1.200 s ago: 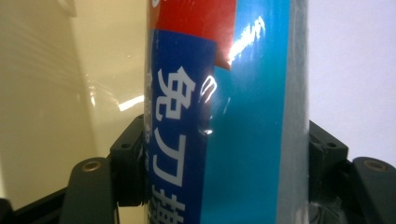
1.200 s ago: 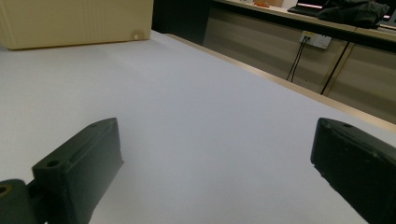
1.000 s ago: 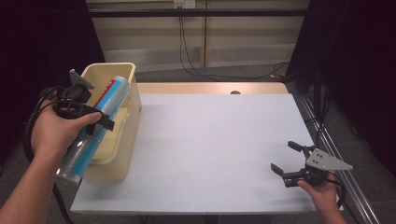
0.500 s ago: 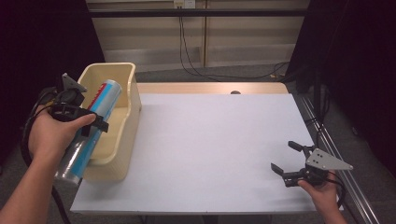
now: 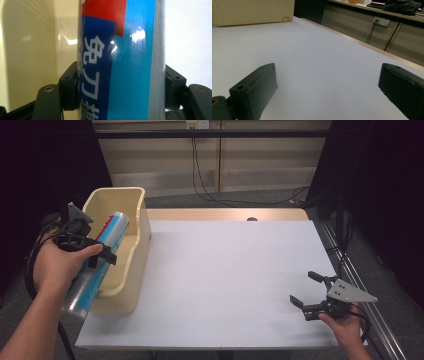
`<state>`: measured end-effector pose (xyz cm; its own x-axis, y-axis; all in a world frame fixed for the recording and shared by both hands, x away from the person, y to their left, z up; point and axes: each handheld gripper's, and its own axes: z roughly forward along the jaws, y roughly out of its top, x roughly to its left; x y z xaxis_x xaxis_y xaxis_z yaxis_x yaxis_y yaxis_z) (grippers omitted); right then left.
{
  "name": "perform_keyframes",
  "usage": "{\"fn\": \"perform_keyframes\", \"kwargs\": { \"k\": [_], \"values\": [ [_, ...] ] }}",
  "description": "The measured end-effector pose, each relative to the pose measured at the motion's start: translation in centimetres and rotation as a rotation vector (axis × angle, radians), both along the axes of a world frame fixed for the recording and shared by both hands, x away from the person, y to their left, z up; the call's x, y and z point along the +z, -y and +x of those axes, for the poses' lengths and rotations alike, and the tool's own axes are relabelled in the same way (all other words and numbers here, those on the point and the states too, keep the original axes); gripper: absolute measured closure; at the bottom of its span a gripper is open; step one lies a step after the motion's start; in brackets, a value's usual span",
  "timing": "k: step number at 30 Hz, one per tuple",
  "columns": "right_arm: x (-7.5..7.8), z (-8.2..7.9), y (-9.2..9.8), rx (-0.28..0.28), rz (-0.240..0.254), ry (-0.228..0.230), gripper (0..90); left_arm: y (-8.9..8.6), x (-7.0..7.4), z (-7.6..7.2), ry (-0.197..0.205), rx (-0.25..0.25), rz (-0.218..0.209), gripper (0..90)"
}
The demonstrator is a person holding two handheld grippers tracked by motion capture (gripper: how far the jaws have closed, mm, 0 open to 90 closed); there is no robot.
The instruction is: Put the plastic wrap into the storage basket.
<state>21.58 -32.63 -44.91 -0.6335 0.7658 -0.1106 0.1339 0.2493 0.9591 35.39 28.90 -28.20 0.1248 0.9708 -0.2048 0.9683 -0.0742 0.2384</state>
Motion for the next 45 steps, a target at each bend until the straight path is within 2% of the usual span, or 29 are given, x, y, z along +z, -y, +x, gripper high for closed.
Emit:
{"fn": "perform_keyframes", "kwargs": {
  "k": [3,10,18,31,36,43,45],
  "values": [
    [0.0,0.0,0.0,0.001,-0.003,0.002,1.3,-0.1,-0.3,0.0,0.006,0.016,-0.017,32.1],
    [0.0,0.0,0.0,0.001,-0.002,0.001,1.3,-0.1,-0.6,0.2,-0.003,0.027,-0.016,32.1],
    [0.0,0.0,0.0,0.001,-0.005,0.003,1.3,0.1,-1.2,0.3,-0.011,0.012,0.0,32.0],
    [0.0,0.0,0.0,0.003,-0.006,0.003,1.3,0.3,-1.5,0.6,-0.025,0.027,0.02,31.9],
    [-0.1,0.0,0.0,0.006,-0.01,0.0,1.3,0.4,-1.5,0.8,-0.038,0.031,0.023,31.9],
    [-0.1,0.0,0.0,0.005,-0.011,0.0,1.3,0.8,-1.6,1.1,-0.055,0.029,0.055,31.9],
    [0.0,0.0,0.1,0.005,-0.013,0.003,1.3,0.9,-1.7,1.2,-0.071,0.032,0.052,31.8]
  ]
}}
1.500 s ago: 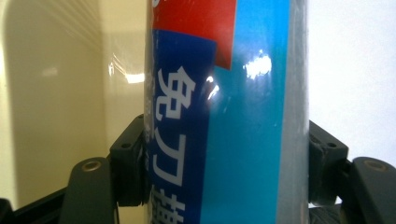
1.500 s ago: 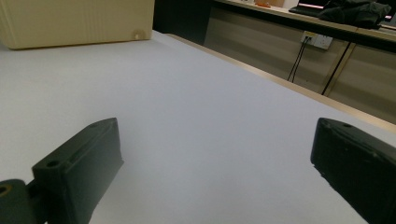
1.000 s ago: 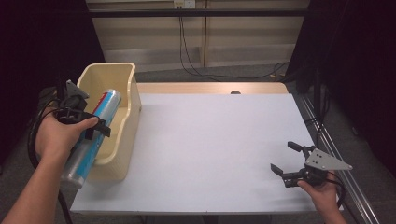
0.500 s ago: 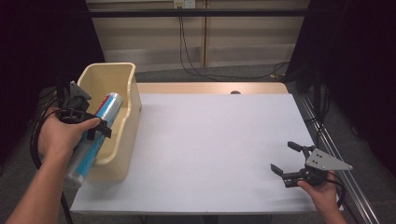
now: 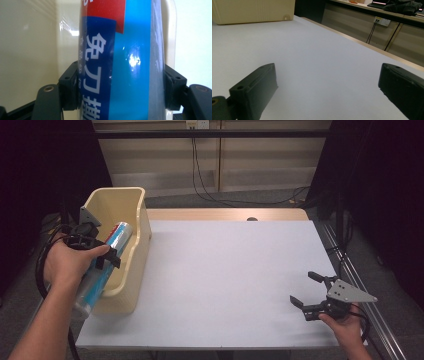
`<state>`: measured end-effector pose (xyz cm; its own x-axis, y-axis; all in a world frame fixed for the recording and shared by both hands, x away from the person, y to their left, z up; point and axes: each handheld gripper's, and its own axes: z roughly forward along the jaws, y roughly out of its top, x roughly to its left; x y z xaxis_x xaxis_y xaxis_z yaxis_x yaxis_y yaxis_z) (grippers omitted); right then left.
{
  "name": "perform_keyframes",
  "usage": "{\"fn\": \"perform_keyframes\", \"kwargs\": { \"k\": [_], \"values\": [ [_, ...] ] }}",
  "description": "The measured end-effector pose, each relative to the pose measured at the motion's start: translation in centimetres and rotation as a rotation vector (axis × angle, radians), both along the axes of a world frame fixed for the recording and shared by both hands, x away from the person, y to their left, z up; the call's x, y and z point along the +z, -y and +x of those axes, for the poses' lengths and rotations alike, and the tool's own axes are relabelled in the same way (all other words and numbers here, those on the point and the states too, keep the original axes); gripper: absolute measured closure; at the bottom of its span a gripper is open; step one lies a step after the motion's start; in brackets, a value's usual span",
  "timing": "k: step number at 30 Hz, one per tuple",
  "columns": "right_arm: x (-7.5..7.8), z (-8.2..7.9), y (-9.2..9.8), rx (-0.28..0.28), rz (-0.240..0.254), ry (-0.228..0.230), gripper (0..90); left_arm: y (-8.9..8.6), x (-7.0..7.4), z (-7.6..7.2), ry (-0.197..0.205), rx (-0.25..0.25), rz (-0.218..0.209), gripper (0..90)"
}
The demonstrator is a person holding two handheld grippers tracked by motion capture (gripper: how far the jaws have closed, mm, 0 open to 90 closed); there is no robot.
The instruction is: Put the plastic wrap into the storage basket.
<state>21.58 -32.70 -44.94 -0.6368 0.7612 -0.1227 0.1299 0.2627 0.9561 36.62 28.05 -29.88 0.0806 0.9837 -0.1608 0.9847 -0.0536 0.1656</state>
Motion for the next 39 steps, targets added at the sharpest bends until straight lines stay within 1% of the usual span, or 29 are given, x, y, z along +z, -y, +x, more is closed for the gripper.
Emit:
{"fn": "perform_keyframes", "kwargs": {
  "k": [3,5,6,7,8,9,10,11,12,13,14,16,17,18,21,22,23,24,25,26,27,28,30,31,35,36,37,38,39],
  "values": [
    [0.0,0.0,0.0,0.0,-0.001,0.002,1.3,0.0,0.0,0.1,-0.005,-0.002,0.005,31.8],
    [0.0,0.0,0.0,-0.002,-0.001,0.005,1.3,0.1,0.1,0.1,0.002,0.008,0.004,29.9],
    [0.0,0.0,0.0,-0.002,-0.001,0.005,1.3,0.0,0.4,0.2,0.016,0.01,-0.006,29.9],
    [0.0,0.0,0.0,-0.004,-0.002,0.005,1.3,-0.1,1.1,0.2,0.051,0.005,-0.016,26.8],
    [0.0,0.0,0.0,-0.004,0.0,0.003,1.3,-0.2,2.4,0.2,0.085,0.006,-0.023,24.3],
    [0.1,0.0,0.0,-0.005,-0.001,0.003,1.3,-0.2,2.4,0.2,0.085,0.006,-0.023,18.4],
    [0.1,0.0,0.0,-0.005,-0.002,0.001,1.3,-0.1,2.9,0.2,0.081,0.013,-0.023,18.4],
    [0.1,0.0,0.0,-0.005,-0.002,0.001,1.3,0.0,3.1,0.2,0.067,-0.001,-0.033,18.4],
    [0.1,-0.1,0.0,-0.004,-0.002,0.004,1.3,0.6,3.2,0.1,0.061,-0.019,-0.036,17.7],
    [0.1,-0.1,0.0,-0.005,-0.001,0.006,1.3,0.6,3.2,0.1,0.061,-0.019,-0.036,18.4],
    [0.1,-0.1,0.0,-0.005,-0.001,0.006,1.3,0.9,3.1,0.1,0.058,-0.027,-0.039,18.4],
    [0.1,-0.1,0.1,-0.004,-0.002,0.002,1.3,1.4,2.9,0.1,0.062,-0.038,-0.055,18.5],
    [0.1,-0.1,0.0,-0.004,-0.002,0.003,1.3,1.4,2.9,0.1,0.062,-0.038,-0.055,18.6],
    [0.1,-0.1,0.0,-0.003,-0.002,0.003,1.3,1.7,2.9,0.2,0.06,-0.054,-0.058,17.7],
    [0.1,-0.1,0.0,-0.005,0.0,0.0,1.3,2.1,3.3,0.1,0.067,-0.06,-0.067,17.9],
    [0.1,-0.1,0.0,-0.004,-0.002,0.001,1.3,2.2,3.5,0.0,0.063,-0.074,-0.068,18.5],
    [0.1,-0.1,0.0,-0.004,-0.002,0.003,1.3,2.2,3.5,0.0,0.063,-0.074,-0.068,18.6],
    [0.1,-0.1,0.0,-0.005,0.001,0.003,1.3,2.5,3.9,-0.2,0.077,-0.078,-0.07,18.6],
    [0.1,-0.1,0.0,-0.005,0.001,0.003,1.3,2.5,3.9,-0.2,0.077,-0.078,-0.07,18.5],
    [0.1,-0.1,0.0,-0.004,-0.001,0.007,1.3,2.9,4.0,-0.4,0.087,-0.093,-0.081,18.1],
    [0.1,-0.1,0.0,-0.004,0.0,0.006,1.3,2.9,4.0,-0.4,0.087,-0.093,-0.081,18.1],
    [0.1,-0.1,0.0,-0.004,0.0,0.007,1.3,3.2,4.1,-0.7,0.088,-0.112,-0.085,18.1],
    [0.1,-0.1,0.0,-0.004,0.004,0.005,1.3,3.5,4.1,-0.8,0.079,-0.134,-0.086,17.9],
    [0.1,-0.1,0.0,-0.005,0.003,0.007,1.3,3.5,4.1,-0.8,0.079,-0.134,-0.086,17.9],
    [0.1,-0.2,0.0,-0.003,-0.001,0.008,1.3,4.6,4.0,-1.2,0.078,-0.17,-0.093,17.8],
    [0.1,-0.2,-0.1,-0.004,0.004,0.006,1.3,4.8,4.1,-1.2,0.075,-0.18,-0.092,17.8],
    [0.1,-0.2,-0.1,-0.004,0.004,0.006,1.3,4.8,4.1,-1.2,0.075,-0.18,-0.092,17.8],
    [0.1,-0.2,-0.1,-0.005,0.003,0.007,1.3,5.2,4.1,-1.3,0.069,-0.201,-0.093,17.7],
    [0.1,-0.2,-0.1,-0.005,0.004,0.006,1.3,5.5,4.2,-1.3,0.066,-0.207,-0.093,17.8]
  ]
}}
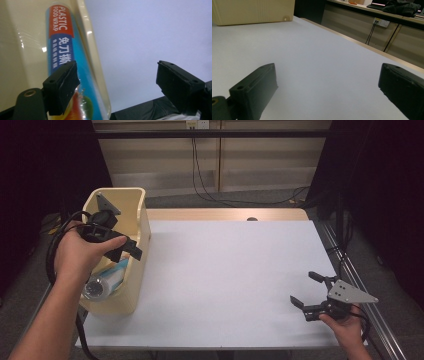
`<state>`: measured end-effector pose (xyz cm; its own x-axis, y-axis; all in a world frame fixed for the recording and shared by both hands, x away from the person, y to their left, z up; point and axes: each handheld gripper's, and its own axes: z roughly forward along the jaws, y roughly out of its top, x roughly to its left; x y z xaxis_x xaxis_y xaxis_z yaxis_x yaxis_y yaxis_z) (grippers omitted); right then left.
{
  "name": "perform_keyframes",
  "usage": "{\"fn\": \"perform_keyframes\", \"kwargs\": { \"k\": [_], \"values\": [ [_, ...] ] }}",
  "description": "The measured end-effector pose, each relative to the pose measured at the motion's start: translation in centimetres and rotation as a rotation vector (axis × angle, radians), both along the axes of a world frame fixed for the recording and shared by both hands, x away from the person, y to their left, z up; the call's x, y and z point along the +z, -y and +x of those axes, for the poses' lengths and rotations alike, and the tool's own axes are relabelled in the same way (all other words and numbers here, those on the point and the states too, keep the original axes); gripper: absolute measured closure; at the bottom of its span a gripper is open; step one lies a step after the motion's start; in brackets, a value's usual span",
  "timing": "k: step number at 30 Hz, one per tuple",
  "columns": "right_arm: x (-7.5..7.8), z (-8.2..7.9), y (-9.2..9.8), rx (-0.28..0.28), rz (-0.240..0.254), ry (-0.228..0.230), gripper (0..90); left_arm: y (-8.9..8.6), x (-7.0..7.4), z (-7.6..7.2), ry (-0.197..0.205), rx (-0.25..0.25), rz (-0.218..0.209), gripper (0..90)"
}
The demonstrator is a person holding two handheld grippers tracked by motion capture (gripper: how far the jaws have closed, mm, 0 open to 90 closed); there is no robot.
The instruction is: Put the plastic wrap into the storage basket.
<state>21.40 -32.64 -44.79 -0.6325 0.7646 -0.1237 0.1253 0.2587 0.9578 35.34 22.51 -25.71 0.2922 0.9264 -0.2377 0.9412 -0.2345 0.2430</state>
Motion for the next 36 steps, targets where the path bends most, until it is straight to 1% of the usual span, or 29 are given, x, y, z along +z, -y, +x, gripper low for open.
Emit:
{"fn": "perform_keyframes", "kwargs": {
  "k": [2,4,5,6,8,9,10,13,14,16,17,18,19,21,24,26,27,30,31,32,33,36],
  "values": [
    [0.0,0.0,0.0,0.0,0.001,0.0,1.3,0.3,0.0,0.0,0.004,-0.007,-0.001,17.6],
    [0.0,0.0,0.0,0.001,0.0,0.0,1.3,1.0,0.2,-0.1,0.006,-0.032,-0.006,17.4],
    [0.0,0.0,0.0,0.001,0.0,0.0,1.3,1.4,0.1,-0.1,0.016,-0.036,-0.009,17.4],
    [0.0,0.0,0.0,0.001,0.0,0.0,1.3,1.5,0.2,-0.1,0.008,-0.046,-0.007,17.4],
    [0.0,-0.1,0.0,0.001,0.0,0.0,1.3,1.8,0.2,-0.1,0.01,-0.051,-0.01,17.3],
    [0.0,-0.1,0.0,0.0,0.001,0.0,1.3,2.3,0.1,-0.1,0.014,-0.066,-0.009,17.1],
    [0.0,0.0,0.0,0.0,0.0,0.003,1.3,2.5,0.1,-0.2,0.014,-0.07,-0.009,17.1],
    [0.0,0.0,0.1,0.002,-0.002,0.005,1.3,2.9,0.0,-0.2,0.012,-0.08,-0.014,17.1],
    [0.0,0.0,0.1,0.002,-0.002,0.004,1.3,3.3,-0.2,-0.3,0.011,-0.1,-0.016,17.1],
    [0.0,-0.1,0.0,0.003,0.001,0.002,1.3,3.6,-0.3,-0.3,0.012,-0.101,-0.018,17.1],
    [0.0,-0.1,0.0,0.003,-0.001,0.001,1.3,4.0,-0.4,-0.3,0.002,-0.121,-0.013,17.0],
    [0.0,-0.1,0.0,0.003,-0.001,0.001,1.3,4.0,-0.4,-0.3,0.002,-0.121,-0.013,17.1],
    [0.0,-0.1,0.0,0.002,0.001,0.002,1.3,4.2,-0.5,-0.3,-0.002,-0.133,-0.011,17.1],
    [0.0,-0.1,0.1,0.003,-0.001,0.004,1.3,4.7,-0.9,-0.4,0.005,-0.136,-0.017,16.9],
    [0.1,-0.1,0.1,0.002,-0.001,0.004,1.3,5.6,-1.5,-0.4,-0.005,-0.163,-0.023,16.9],
    [0.0,-0.1,0.1,0.001,-0.001,0.003,1.3,5.9,-1.7,-0.4,-0.006,-0.169,-0.025,16.8],
    [0.0,-0.1,0.1,0.003,-0.001,0.005,1.3,6.3,-2.0,-0.5,-0.007,-0.179,-0.029,16.8],
    [0.0,0.0,0.1,0.004,-0.001,0.005,1.3,6.8,-2.3,-0.5,-0.004,-0.191,-0.031,16.8],
    [0.0,0.0,0.1,0.004,0.0,0.005,1.3,7.2,-2.6,-0.6,-0.01,-0.201,-0.039,16.8],
    [0.0,0.0,0.1,0.004,0.0,0.005,1.3,7.2,-2.6,-0.6,-0.01,-0.201,-0.039,16.8],
    [0.0,-0.1,0.1,0.004,-0.001,0.004,1.3,7.6,-3.0,-0.6,-0.009,-0.213,-0.037,16.7],
    [0.0,-0.1,0.1,0.004,0.0,0.002,1.3,8.0,-3.4,-0.7,-0.012,-0.22,-0.039,16.5]
  ]
}}
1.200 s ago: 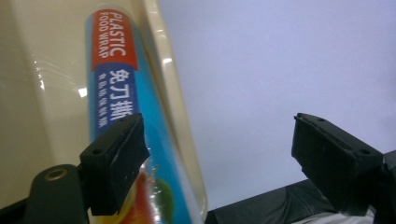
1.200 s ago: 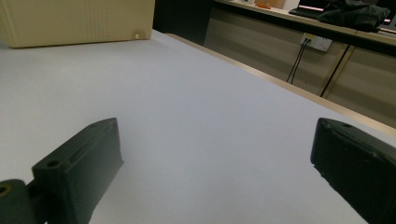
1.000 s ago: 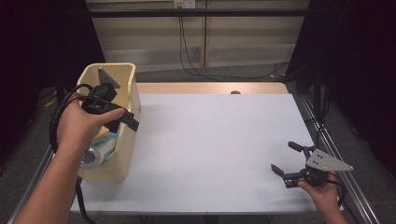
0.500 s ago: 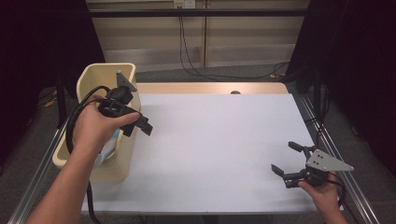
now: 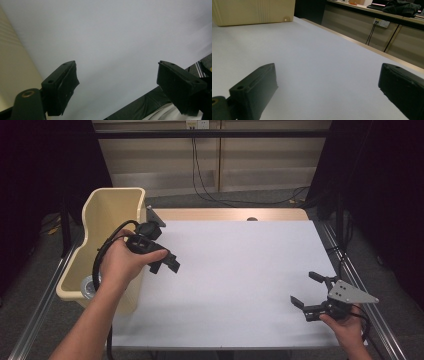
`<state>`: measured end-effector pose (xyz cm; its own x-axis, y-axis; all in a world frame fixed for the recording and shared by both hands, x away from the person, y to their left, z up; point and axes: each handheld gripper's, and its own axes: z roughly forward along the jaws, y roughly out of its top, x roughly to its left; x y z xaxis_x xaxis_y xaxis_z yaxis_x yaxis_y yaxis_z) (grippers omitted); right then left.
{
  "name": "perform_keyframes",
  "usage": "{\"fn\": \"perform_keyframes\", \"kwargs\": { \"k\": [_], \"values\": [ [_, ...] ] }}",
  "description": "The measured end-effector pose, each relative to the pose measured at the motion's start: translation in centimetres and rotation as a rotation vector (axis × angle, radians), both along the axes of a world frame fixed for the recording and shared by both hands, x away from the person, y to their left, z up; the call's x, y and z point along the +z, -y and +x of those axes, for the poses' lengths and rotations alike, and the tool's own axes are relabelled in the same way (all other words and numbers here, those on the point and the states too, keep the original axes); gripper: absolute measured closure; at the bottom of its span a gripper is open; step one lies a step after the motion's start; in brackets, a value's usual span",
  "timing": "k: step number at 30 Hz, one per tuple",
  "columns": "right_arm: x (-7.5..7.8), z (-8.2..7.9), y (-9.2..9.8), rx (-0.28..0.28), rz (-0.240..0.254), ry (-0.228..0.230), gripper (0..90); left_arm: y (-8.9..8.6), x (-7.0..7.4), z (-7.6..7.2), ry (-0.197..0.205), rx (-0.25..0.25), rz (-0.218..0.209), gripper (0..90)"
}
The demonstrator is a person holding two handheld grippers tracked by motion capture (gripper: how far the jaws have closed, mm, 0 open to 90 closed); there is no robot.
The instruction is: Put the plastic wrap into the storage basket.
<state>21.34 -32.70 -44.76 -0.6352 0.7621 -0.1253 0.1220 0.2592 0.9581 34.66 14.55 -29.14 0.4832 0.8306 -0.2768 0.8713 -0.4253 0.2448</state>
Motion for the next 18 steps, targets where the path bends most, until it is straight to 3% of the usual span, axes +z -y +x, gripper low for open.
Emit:
{"fn": "perform_keyframes", "kwargs": {
  "k": [7,18],
  "values": [
    [0.0,0.1,-0.1,0.001,0.004,-0.001,1.3,1.3,-1.6,-0.3,0.015,-0.026,0.007,16.0],
    [0.0,0.1,-0.1,0.001,0.001,0.0,1.3,2.4,-3.8,-0.6,0.0,-0.059,-0.008,15.7]
  ]
}}
